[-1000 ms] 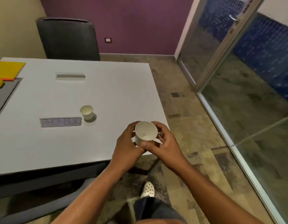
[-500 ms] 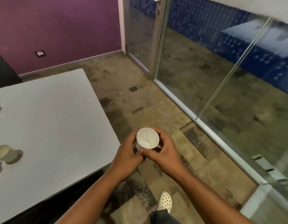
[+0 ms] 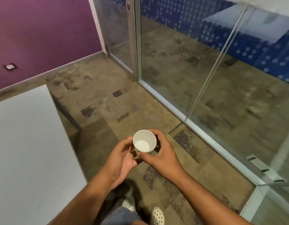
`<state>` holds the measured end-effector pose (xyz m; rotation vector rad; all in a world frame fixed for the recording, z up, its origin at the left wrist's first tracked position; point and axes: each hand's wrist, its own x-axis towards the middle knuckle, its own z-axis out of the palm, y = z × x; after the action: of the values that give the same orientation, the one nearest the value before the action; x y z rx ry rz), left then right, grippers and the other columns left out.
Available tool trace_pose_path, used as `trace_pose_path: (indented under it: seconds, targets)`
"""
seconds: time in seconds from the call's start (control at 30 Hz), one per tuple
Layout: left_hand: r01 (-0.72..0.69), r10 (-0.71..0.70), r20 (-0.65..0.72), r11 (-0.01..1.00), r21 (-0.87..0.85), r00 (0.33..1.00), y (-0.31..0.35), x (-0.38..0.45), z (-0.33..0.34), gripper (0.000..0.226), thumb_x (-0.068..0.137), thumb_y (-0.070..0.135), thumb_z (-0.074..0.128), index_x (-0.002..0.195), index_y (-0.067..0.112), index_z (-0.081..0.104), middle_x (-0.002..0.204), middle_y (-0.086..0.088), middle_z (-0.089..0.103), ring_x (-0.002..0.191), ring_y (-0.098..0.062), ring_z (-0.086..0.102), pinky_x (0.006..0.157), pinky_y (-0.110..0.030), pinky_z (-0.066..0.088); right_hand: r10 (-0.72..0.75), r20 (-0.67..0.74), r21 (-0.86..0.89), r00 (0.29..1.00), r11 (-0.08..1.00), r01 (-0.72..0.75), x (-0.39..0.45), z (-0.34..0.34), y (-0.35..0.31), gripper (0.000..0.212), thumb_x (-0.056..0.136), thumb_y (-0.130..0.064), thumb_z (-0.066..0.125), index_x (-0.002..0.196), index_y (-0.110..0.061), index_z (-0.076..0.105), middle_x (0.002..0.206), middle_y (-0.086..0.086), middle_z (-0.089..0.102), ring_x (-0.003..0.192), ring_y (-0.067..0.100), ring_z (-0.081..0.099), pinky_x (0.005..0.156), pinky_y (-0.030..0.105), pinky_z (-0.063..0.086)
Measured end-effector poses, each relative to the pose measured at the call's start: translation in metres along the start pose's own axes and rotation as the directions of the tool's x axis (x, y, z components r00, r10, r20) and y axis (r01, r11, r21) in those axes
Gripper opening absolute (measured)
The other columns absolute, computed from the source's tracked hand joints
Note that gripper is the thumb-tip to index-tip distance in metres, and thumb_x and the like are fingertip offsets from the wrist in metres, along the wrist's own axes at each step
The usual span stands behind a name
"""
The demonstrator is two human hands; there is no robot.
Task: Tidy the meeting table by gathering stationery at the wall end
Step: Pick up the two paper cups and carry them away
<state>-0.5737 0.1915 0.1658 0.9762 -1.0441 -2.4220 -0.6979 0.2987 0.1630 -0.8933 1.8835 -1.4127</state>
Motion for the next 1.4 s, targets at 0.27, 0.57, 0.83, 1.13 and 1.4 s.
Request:
trace_pose_path:
  seconds: [0.27,0.57,0.83,1.13,1.4]
  targets:
    - [0.036,-0.037,-0.015,0.995,-0.098,0.999,0.044,0.121,-0.008,0.047,0.093,0.038,0.06,0.129,0.009,0.07,0.133,-0.023,0.07,0.121,-0.035,0.063,0.12,-0.065,0.035,-0.021,0.054,-0.083,0.998,0.996,0.025,0.127,0.0,-0.002,0.067,0.075,-0.021,0.089,0.13,-0.037,0.055,0.121,-0.025,0.066,0.116,0.0,0.064,0.096,0.017,0.052]
    - [-0.019,0.007,-0.091,0.991,-0.133,0.996,0.176,0.275,-0.051,0.05,0.082,0.044,0.071,0.121,0.013,0.073,0.121,-0.017,0.075,0.104,-0.028,0.073,0.094,-0.045,0.057,-0.073,0.122,-0.121,0.99,0.989,0.088,0.338,0.042,-0.042,0.068,0.074,-0.015,0.092,0.131,-0.029,0.056,0.123,-0.023,0.066,0.118,0.006,0.066,0.101,0.028,0.055]
    - [-0.077,0.062,-0.172,0.994,-0.083,0.983,0.281,0.371,-0.097,0.053,0.091,0.046,0.069,0.133,0.014,0.067,0.132,-0.018,0.071,0.124,-0.033,0.069,0.107,-0.052,0.055,-0.116,0.195,-0.08,0.974,0.988,0.134,0.486,0.091,-0.073,0.069,0.073,-0.013,0.093,0.131,-0.023,0.057,0.121,-0.019,0.066,0.114,0.0,0.064,0.094,0.015,0.051]
    - [-0.158,0.141,-0.329,0.987,-0.027,0.934,0.385,0.504,-0.141,0.047,0.089,0.051,0.062,0.125,0.022,0.07,0.119,-0.008,0.079,0.106,-0.028,0.075,0.087,-0.042,0.059,-0.117,0.365,-0.02,0.924,0.991,0.133,0.687,0.143,-0.075,0.071,0.076,-0.019,0.094,0.134,-0.033,0.055,0.129,-0.015,0.065,0.12,0.007,0.064,0.1,0.03,0.057]
    - [-0.221,0.179,-0.459,0.975,-0.038,0.87,0.488,0.598,-0.174,0.047,0.102,0.05,0.055,0.138,0.02,0.064,0.13,-0.008,0.074,0.118,-0.031,0.072,0.1,-0.045,0.059,-0.135,0.572,-0.021,0.809,0.984,0.179,0.859,0.194,-0.114,0.069,0.077,-0.03,0.093,0.134,-0.033,0.053,0.126,-0.018,0.065,0.115,0.002,0.064,0.091,0.023,0.059]
